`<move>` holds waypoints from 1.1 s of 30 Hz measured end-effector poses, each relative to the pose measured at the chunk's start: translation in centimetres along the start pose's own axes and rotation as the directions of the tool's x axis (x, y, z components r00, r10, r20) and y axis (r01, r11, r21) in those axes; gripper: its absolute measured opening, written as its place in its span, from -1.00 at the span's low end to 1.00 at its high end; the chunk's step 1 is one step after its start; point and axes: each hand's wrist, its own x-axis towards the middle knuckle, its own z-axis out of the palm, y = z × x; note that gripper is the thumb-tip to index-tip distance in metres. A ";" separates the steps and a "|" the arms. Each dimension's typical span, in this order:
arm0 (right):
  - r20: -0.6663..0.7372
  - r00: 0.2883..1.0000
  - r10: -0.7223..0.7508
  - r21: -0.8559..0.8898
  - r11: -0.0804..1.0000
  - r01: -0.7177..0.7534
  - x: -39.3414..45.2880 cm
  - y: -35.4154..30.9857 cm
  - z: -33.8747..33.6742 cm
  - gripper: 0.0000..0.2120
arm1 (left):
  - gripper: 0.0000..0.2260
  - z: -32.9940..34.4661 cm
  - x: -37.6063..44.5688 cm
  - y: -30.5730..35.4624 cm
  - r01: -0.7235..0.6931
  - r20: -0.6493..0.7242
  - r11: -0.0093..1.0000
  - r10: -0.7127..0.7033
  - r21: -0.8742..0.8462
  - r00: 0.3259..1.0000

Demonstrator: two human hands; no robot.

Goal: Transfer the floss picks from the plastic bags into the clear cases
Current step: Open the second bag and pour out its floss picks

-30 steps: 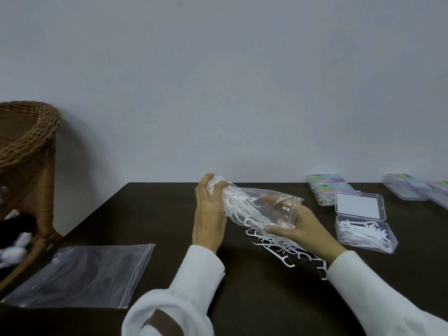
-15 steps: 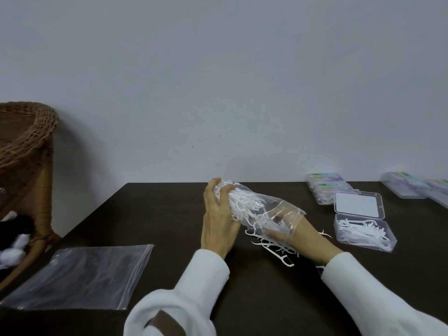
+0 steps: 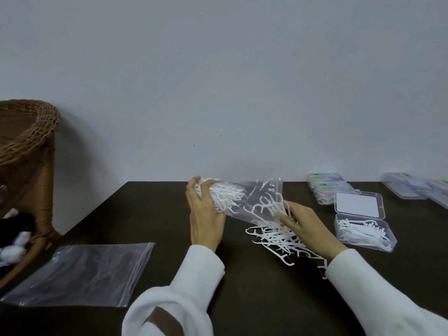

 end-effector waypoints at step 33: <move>-0.131 0.990 -0.059 0.047 0.997 0.065 0.0 -1.2 -0.6 -0.66 | -0.48 0.8 -0.9 0.9 -0.124 0.180 0.984 0.146 -0.124 0.973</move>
